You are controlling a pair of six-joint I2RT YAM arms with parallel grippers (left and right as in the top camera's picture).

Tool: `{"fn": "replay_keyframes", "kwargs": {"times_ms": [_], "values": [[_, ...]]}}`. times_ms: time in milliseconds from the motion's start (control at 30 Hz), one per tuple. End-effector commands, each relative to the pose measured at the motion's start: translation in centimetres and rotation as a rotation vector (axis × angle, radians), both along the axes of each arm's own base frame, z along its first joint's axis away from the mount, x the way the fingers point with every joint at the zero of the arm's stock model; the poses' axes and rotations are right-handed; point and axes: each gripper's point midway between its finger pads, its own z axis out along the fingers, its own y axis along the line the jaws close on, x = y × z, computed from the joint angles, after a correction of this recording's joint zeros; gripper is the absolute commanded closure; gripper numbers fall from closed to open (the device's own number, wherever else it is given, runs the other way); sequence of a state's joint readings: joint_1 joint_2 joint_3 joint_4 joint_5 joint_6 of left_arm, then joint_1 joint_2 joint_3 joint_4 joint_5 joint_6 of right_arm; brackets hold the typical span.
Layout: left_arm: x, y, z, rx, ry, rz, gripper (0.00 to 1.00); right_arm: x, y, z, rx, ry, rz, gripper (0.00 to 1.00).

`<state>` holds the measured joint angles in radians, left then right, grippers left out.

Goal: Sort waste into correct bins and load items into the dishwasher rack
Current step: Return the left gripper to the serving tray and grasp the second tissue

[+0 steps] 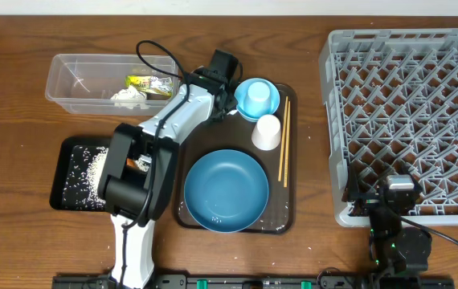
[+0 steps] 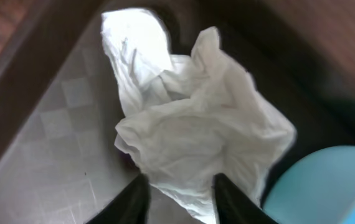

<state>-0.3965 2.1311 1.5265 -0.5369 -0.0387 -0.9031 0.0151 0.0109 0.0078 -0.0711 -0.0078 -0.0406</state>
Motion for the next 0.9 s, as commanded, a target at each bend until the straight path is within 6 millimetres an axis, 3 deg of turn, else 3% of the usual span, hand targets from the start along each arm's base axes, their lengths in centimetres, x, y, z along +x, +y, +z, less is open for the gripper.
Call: {"fn": "replay_keyframes", "kwargs": {"times_ms": [0, 167, 300, 633, 667, 700, 733, 867], "values": [[0.0, 0.5, -0.8, 0.03, 0.008, 0.008, 0.74, 0.0, -0.1, -0.1, 0.003, 0.002, -0.004, 0.01], [-0.1, 0.5, -0.3, 0.031, 0.004, -0.004, 0.94, 0.0, -0.1, -0.1, 0.003, 0.002, -0.004, 0.01], [-0.2, 0.5, 1.1, 0.029, -0.008, -0.009, 0.94, 0.0, -0.1, -0.1, 0.003, 0.002, -0.004, 0.01], [-0.4, 0.6, 8.9, -0.021, -0.13, -0.007, 0.94, 0.0, -0.1, -0.1, 0.003, 0.002, -0.004, 0.01], [-0.4, 0.6, 9.2, -0.025, -0.139, -0.006, 0.86, 0.0, -0.1, -0.1, 0.003, 0.002, -0.004, 0.01], [-0.3, 0.6, 9.2, -0.026, -0.142, -0.006, 0.69, 0.0, -0.1, -0.1, 0.003, 0.002, -0.004, 0.01], [-0.3, 0.6, 9.1, -0.025, -0.139, -0.006, 0.6, 0.0, -0.1, -0.1, 0.003, 0.002, -0.004, 0.01], [-0.3, 0.6, 7.0, -0.014, -0.1, 0.003, 0.53, 0.0, -0.1, -0.1, 0.003, 0.002, -0.004, 0.01]]}}
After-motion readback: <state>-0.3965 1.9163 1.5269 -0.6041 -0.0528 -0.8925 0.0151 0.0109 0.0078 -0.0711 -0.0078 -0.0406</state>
